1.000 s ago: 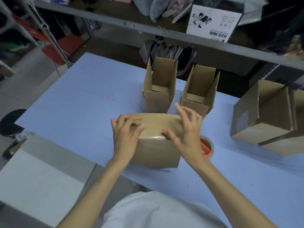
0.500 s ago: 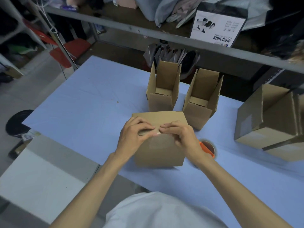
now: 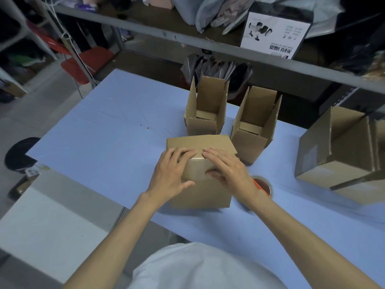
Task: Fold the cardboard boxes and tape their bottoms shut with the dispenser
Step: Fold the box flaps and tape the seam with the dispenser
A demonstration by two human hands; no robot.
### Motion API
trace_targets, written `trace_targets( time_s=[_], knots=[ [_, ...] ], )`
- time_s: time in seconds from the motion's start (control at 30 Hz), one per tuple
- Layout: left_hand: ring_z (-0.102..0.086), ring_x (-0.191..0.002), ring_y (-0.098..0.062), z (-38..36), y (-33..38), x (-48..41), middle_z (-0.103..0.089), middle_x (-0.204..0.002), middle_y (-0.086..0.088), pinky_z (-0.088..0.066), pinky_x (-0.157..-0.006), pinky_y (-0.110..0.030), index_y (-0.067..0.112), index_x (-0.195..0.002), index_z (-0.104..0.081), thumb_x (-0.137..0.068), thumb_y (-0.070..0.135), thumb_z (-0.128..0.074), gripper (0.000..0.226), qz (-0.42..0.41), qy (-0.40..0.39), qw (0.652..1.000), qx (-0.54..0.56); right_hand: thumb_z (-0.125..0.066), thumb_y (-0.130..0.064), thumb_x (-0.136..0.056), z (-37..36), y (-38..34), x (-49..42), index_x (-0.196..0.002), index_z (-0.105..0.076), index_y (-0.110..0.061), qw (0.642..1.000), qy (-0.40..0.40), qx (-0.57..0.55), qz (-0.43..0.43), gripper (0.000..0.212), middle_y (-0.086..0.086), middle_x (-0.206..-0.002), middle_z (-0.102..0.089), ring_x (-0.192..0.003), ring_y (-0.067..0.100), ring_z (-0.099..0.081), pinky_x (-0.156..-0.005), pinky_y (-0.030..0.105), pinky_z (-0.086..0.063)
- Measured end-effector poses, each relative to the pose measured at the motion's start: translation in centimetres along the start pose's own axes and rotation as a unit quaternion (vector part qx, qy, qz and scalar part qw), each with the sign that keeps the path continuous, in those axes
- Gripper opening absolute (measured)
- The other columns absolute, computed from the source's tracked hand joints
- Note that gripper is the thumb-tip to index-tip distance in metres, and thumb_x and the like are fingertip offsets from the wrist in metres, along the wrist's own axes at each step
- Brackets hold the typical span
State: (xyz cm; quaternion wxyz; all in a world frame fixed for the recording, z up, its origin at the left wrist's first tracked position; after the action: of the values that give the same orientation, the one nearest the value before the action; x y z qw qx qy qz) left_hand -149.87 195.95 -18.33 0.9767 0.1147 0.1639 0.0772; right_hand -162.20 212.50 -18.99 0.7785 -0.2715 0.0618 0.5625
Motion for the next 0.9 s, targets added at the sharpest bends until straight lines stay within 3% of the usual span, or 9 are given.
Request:
trace_targets(
  time_s=[0.13,0.2,0.3,0.47,0.57,0.67,0.73,0.8,0.9],
  knots=[
    [-0.042,-0.108,-0.017,0.1,-0.3,0.4,-0.050,-0.129,0.003,-0.042,-0.097,-0.034,0.021,-0.132,-0.047,-0.053,0.050,-0.086,0.094,-0.010,-0.015,1.000,-0.016,-0.081,-0.039,-0.071,-0.1,-0.3,-0.1,-0.128,-0.057,-0.009,0.999,-0.020,0.043,0.010,0.069,0.004,-0.133,-0.057,-0.120,0.021,-0.052,-0.094,0.032,-0.045],
    [-0.043,-0.107,-0.015,0.2,-0.3,0.0,-0.052,-0.124,0.005,-0.040,-0.097,-0.030,0.023,-0.129,-0.051,-0.066,0.057,-0.075,0.077,0.013,0.005,0.999,0.037,-0.074,-0.049,-0.078,-0.6,-1.3,-0.8,-0.116,-0.062,-0.012,0.998,0.036,0.015,-0.040,0.055,0.000,-0.122,-0.063,-0.107,0.018,-0.057,-0.084,0.026,-0.041],
    [-0.041,-0.109,-0.013,0.5,-0.6,-0.8,-0.051,-0.122,0.008,-0.036,-0.098,-0.027,0.025,-0.129,-0.051,-0.073,0.058,-0.070,0.068,0.036,-0.013,0.996,0.075,-0.076,-0.039,-0.079,-1.2,-1.6,-1.8,-0.106,-0.065,-0.009,0.994,0.090,0.032,-0.056,0.042,0.002,-0.110,-0.066,-0.093,0.023,-0.062,-0.078,0.028,-0.040],
    [-0.040,-0.108,-0.016,0.5,-1.1,-0.8,-0.051,-0.123,0.006,-0.037,-0.100,-0.034,0.022,-0.130,-0.051,-0.066,0.043,-0.082,0.074,0.018,-0.024,0.997,0.070,-0.090,-0.044,-0.047,-0.4,-0.5,-0.5,-0.135,-0.050,-0.006,0.985,-0.021,0.166,0.035,0.104,0.011,-0.137,-0.052,-0.124,0.029,-0.051,-0.106,0.042,-0.038],
    [-0.037,-0.111,-0.013,0.3,-1.2,-0.6,-0.050,-0.124,0.007,-0.036,-0.100,-0.033,0.024,-0.130,-0.051,-0.066,0.042,-0.083,0.073,0.032,-0.006,0.996,0.083,-0.087,-0.051,-0.052,0.0,-0.2,1.7,-0.147,-0.026,-0.007,0.991,0.014,0.108,-0.073,0.121,0.017,-0.147,-0.029,-0.135,0.033,-0.030,-0.116,0.041,-0.020],
    [-0.029,-0.118,-0.009,0.4,-1.1,-0.1,-0.044,-0.130,0.011,-0.039,-0.101,-0.033,0.028,-0.133,-0.049,-0.067,0.032,-0.084,0.075,0.056,-0.015,0.991,0.124,-0.084,-0.048,-0.063,-0.1,0.1,4.1,-0.145,-0.031,-0.009,0.956,0.082,-0.104,-0.260,0.105,0.005,-0.141,-0.034,-0.125,0.017,-0.037,-0.108,0.022,-0.033],
    [-0.023,-0.124,-0.012,0.3,-0.6,0.3,-0.035,-0.136,0.007,-0.036,-0.103,-0.033,0.032,-0.135,-0.047,-0.069,0.027,-0.084,0.076,0.081,-0.022,0.985,0.151,-0.084,-0.031,-0.070,-0.6,0.2,4.8,-0.128,-0.050,-0.013,0.906,0.026,-0.263,-0.329,0.070,0.002,-0.122,-0.056,-0.111,0.019,-0.053,-0.091,0.034,-0.049],
    [-0.016,-0.131,-0.013,0.3,-0.2,0.7,-0.020,-0.142,0.006,-0.029,-0.107,-0.033,0.040,-0.136,-0.044,-0.070,0.021,-0.084,0.080,0.123,-0.017,0.974,0.188,-0.076,-0.009,-0.078,-0.9,0.2,4.8,-0.103,-0.061,-0.005,0.874,-0.019,-0.325,-0.361,0.029,0.014,-0.098,-0.065,-0.097,0.037,-0.058,-0.080,0.051,-0.049],
    [-0.013,-0.137,-0.008,1.1,-0.3,1.2,-0.006,-0.145,0.008,-0.021,-0.109,-0.017,0.044,-0.144,-0.019,-0.064,0.019,-0.089,0.110,0.226,0.039,0.928,0.294,-0.066,0.005,-0.081,-0.4,0.0,4.3,-0.100,-0.065,-0.008,0.826,0.000,-0.417,-0.379,0.023,0.015,-0.102,-0.069,-0.101,0.036,-0.062,-0.083,0.049,-0.050]
  ],
)
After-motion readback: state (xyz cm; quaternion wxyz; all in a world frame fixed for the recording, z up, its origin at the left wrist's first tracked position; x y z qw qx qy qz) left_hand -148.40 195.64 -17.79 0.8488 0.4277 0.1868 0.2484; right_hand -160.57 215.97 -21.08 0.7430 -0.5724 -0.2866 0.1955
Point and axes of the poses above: each hand's wrist, its own x-axis away from the middle knuckle, its own z-axis out of the back of the hand, y = z × x, the point moved 1 cm from there along -x, towards the middle knuckle
